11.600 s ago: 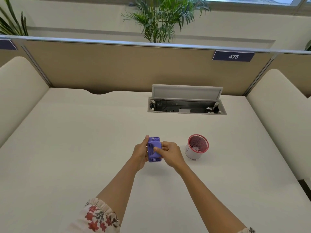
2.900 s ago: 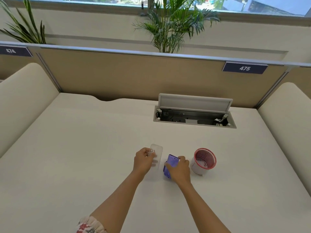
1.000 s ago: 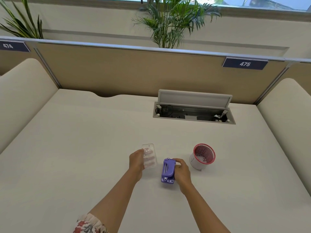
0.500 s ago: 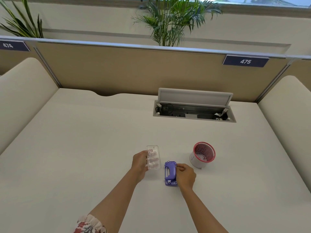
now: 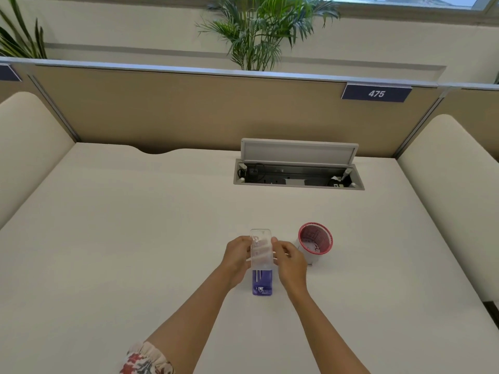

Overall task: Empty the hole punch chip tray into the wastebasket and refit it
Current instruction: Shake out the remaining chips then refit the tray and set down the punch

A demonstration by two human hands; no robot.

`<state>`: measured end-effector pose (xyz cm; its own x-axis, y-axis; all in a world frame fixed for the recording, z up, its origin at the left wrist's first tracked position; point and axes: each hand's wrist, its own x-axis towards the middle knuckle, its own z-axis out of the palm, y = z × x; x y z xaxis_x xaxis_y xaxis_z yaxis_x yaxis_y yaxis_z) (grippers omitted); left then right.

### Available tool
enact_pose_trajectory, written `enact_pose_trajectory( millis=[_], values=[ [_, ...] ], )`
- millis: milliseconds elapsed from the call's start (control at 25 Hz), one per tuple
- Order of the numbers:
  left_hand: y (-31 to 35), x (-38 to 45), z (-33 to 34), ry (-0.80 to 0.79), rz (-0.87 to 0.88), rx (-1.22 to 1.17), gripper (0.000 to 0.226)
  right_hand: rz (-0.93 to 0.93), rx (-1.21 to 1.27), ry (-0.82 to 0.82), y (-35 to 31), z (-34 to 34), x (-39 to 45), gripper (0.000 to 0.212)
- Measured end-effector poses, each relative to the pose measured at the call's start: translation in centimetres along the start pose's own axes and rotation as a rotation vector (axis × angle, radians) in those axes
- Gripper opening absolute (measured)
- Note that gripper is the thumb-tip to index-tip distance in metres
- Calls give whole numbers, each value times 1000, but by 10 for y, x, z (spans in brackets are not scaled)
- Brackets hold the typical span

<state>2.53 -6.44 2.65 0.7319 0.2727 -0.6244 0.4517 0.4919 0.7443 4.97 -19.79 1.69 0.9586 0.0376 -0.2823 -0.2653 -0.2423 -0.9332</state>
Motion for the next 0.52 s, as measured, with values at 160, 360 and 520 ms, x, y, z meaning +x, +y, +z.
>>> enact_pose_trajectory(
  millis=[160,360,520],
  values=[
    [1,-2,29,-55,2,-15,16,-66,-14,20,-14,-20,4,11],
    [5,0,77,-127,66,90,24,-86,-28,137,-23,-64,10,11],
    [7,6,113,-75,144,254,14,-97,-37,206,-30,-90,16,13]
  ],
)
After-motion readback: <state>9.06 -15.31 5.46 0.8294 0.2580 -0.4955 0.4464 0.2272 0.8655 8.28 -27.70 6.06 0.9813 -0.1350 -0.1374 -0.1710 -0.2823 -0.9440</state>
